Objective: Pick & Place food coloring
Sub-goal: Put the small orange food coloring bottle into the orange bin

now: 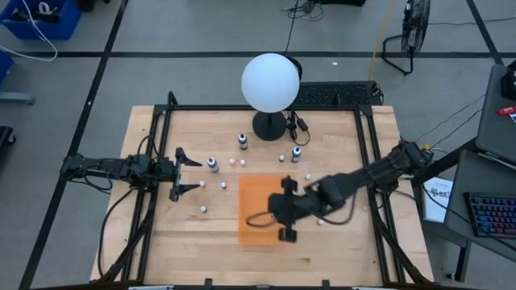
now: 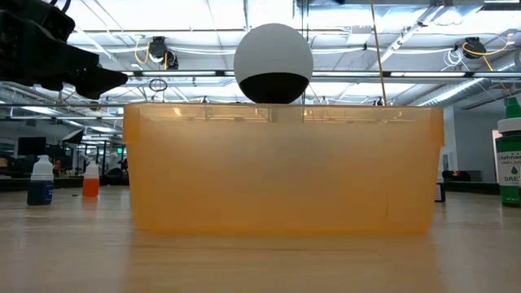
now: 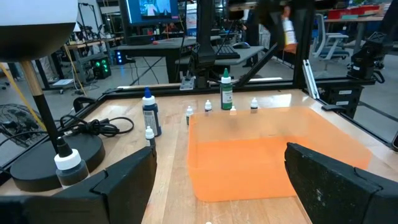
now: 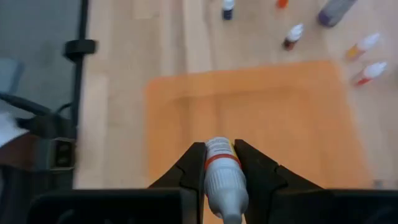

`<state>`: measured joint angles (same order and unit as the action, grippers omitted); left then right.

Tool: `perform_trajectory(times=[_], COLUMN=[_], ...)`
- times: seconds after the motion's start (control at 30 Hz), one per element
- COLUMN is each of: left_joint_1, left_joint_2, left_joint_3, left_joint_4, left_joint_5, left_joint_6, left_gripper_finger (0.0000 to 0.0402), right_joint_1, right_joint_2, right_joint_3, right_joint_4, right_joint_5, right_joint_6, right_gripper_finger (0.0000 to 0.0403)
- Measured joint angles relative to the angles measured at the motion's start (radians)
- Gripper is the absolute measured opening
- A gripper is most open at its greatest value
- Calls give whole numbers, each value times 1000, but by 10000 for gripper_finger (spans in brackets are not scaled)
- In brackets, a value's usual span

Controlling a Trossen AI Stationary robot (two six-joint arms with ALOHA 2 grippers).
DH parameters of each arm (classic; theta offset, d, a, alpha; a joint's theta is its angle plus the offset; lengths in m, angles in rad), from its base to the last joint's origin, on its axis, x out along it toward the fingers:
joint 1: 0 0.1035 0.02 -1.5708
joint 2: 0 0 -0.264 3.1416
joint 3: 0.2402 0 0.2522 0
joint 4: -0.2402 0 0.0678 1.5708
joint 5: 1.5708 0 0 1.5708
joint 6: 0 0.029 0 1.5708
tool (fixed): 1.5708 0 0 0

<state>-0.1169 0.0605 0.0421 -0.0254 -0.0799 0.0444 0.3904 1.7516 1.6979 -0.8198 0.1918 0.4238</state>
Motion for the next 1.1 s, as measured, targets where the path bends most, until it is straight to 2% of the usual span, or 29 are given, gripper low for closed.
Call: perform_trajectory(times=[0.13, 0.27, 0.43, 0.6, 0.97, 1.1], left_joint_1=[0, 0, 0, 0, 0, 0], left_joint_2=[0, 0, 0, 0, 0, 0], left_joint_3=[0, 0, 0, 0, 0, 0], left_joint_4=[0, 1, 0, 0, 0, 0], left_joint_5=[0, 0, 0, 0, 0, 0], left_joint_6=[0, 0, 0, 0, 0, 0], left_gripper_finger=[351, 351, 351, 351, 351, 351], right_joint_1=[-54, -82, -69, -35, -22, -22], right_joint_2=[73, 188, 347, 448, 475, 475], right_joint_3=[37, 42, 42, 42, 45, 44], right_joint_4=[-3, -18, -97, -161, -164, -160], right_joint_5=[-20, -85, -100, -95, -92, -94], right_joint_6=[-88, -132, -145, -135, -90, -74], right_gripper_finger=[53, 53, 53, 53, 54, 74])
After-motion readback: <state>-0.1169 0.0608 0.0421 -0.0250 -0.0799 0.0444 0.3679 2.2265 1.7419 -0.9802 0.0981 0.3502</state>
